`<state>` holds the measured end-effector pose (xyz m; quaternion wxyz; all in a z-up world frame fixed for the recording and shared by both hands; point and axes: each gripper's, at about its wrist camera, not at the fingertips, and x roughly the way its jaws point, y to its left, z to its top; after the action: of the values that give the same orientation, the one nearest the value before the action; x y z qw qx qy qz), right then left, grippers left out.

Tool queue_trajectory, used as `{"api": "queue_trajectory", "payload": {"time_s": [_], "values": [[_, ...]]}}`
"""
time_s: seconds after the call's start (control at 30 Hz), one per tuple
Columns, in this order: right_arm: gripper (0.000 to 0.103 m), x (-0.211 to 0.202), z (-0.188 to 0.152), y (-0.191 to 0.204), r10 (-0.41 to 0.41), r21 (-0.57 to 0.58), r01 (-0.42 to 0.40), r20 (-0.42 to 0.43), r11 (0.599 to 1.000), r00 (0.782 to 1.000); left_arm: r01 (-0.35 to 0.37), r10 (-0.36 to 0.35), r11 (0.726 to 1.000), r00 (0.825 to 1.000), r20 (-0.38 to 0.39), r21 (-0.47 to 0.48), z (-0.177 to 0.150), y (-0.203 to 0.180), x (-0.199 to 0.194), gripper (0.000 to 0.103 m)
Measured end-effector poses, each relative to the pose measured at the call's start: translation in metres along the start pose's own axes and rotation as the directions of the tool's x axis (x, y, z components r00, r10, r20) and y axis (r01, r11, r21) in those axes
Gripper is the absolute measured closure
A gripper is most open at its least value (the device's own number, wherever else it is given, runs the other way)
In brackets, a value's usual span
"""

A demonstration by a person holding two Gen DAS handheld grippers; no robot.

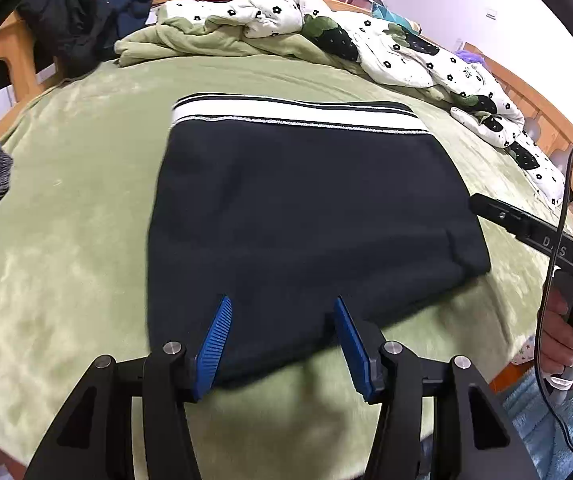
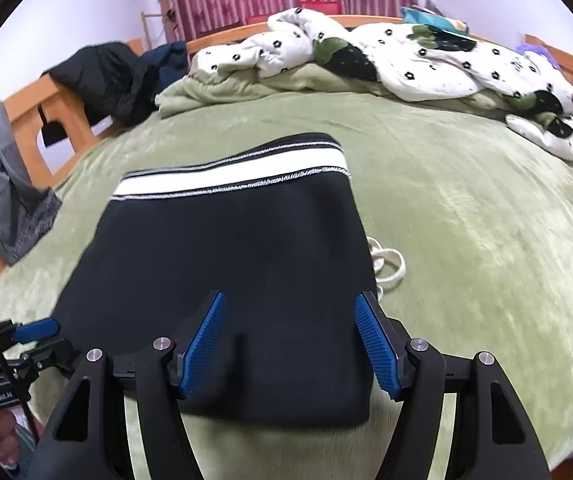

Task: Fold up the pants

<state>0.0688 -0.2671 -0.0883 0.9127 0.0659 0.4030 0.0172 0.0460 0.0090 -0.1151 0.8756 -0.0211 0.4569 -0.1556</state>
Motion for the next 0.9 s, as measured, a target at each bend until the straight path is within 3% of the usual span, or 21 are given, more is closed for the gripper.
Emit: {"api": "queue_trajectory", "payload": {"time_s": [0.1,0.2,0.47,0.5,0.57,0.73,0.9], "values": [[0.036,-0.023,-0.009,0.001,0.028,0.024,-0.028,-0.009,0.999,1.000,-0.025,0.024,1.000,1.000,0.019,0.007,-0.010,-0.002,-0.024,0.052],[0.036,-0.049,-0.020,0.005,0.008,0.021,-0.008,0.015,1.000,1.000,-0.069,0.069,0.998,0.996,0.050,0.002,-0.018,-0.003,-0.048,0.040],[0.036,-0.102,-0.066,0.016,-0.073,-0.025,0.073,-0.024,0.997,0.997,-0.121,0.128,0.987,0.990,0.060,-0.102,-0.053,0.004,-0.098,0.038],[0.034,-0.107,-0.069,0.016,-0.081,-0.027,0.080,-0.025,0.996,0.996,-0.124,0.131,0.986,0.990,0.061,-0.109,-0.056,0.003,-0.103,0.038],[0.020,-0.123,-0.078,0.016,-0.093,-0.015,0.093,-0.010,0.996,0.996,-0.125,0.134,0.985,0.989,0.070,-0.118,-0.064,-0.002,-0.115,0.038],[0.007,-0.152,-0.090,0.014,-0.123,-0.004,0.124,0.032,0.992,0.992,-0.146,0.154,0.986,0.983,0.097,-0.083,-0.071,-0.018,-0.137,0.029],[0.005,-0.166,-0.094,0.018,-0.153,-0.019,0.154,0.042,0.988,0.987,-0.153,0.159,0.987,0.980,0.123,-0.052,-0.074,-0.034,-0.149,0.025]]}}
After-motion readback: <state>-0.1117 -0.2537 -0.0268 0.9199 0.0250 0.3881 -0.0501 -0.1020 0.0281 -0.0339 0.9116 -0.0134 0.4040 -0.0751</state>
